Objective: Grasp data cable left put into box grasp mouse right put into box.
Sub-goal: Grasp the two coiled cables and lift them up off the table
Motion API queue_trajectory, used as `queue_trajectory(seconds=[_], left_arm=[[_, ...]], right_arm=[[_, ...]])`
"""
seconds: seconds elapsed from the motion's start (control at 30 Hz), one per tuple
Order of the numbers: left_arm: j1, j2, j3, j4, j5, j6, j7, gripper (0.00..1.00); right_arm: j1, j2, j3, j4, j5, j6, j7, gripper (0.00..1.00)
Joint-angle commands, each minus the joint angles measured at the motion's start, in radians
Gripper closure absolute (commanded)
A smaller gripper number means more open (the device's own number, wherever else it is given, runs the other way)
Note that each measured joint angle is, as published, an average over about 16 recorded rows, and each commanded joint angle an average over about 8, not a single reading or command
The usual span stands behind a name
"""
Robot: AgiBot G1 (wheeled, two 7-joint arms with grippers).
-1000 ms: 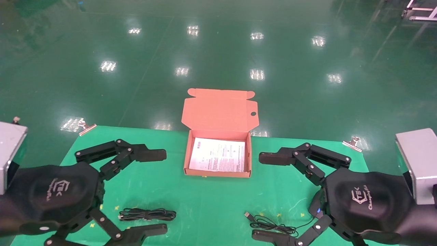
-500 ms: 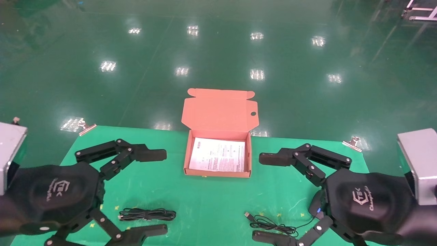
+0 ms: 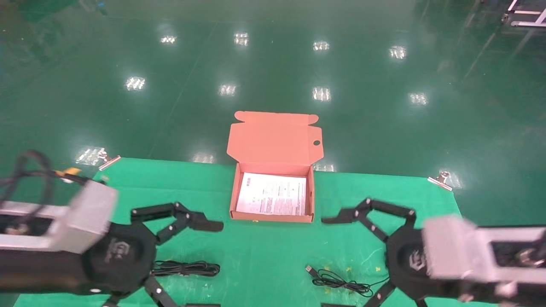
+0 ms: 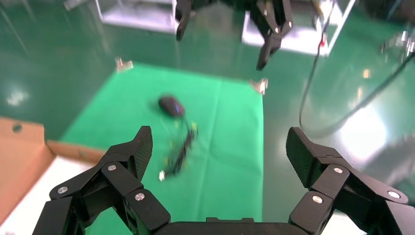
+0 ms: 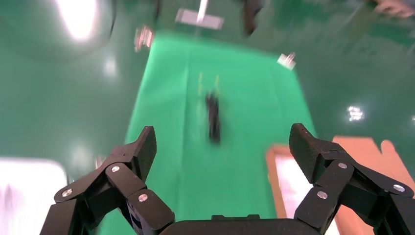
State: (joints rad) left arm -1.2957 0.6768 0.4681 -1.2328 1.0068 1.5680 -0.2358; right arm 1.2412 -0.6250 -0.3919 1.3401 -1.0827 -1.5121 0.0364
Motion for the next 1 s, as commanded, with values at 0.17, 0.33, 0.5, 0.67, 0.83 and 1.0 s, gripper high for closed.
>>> queue_trajectory(seconds=[0.17,0.33,0.5,0.67,0.83,1.0], left_arm=[[-0.121,0.040,0.132,0.002,0.177,0.012,0.002,0.00],[-0.196,0.087,0.252,0.012,0.370,-0.002,0.042,0.00],[-0.224,0.141,0.343,0.015,0.572,-0.048,0.064,0.00],[-0.206,0.182,0.394,0.012,0.727,-0.126,0.043,0.00],[-0.169,0.214,0.429,0.008,0.857,-0.217,-0.001,0.00],[-0.135,0.252,0.453,0.039,0.942,-0.289,-0.035,0.00]], right_arm=[[0.098,-0.027,-0.093,0.015,-0.215,-0.033,-0.128,0.00],[0.161,-0.060,-0.193,0.018,-0.386,-0.031,-0.234,0.00],[0.199,-0.094,-0.275,0.019,-0.535,-0.011,-0.300,0.00],[0.198,-0.126,-0.332,0.018,-0.659,0.029,-0.317,0.00],[0.160,-0.156,-0.369,0.015,-0.772,0.096,-0.274,0.00],[0.116,-0.187,-0.390,0.009,-0.870,0.167,-0.199,0.00]])
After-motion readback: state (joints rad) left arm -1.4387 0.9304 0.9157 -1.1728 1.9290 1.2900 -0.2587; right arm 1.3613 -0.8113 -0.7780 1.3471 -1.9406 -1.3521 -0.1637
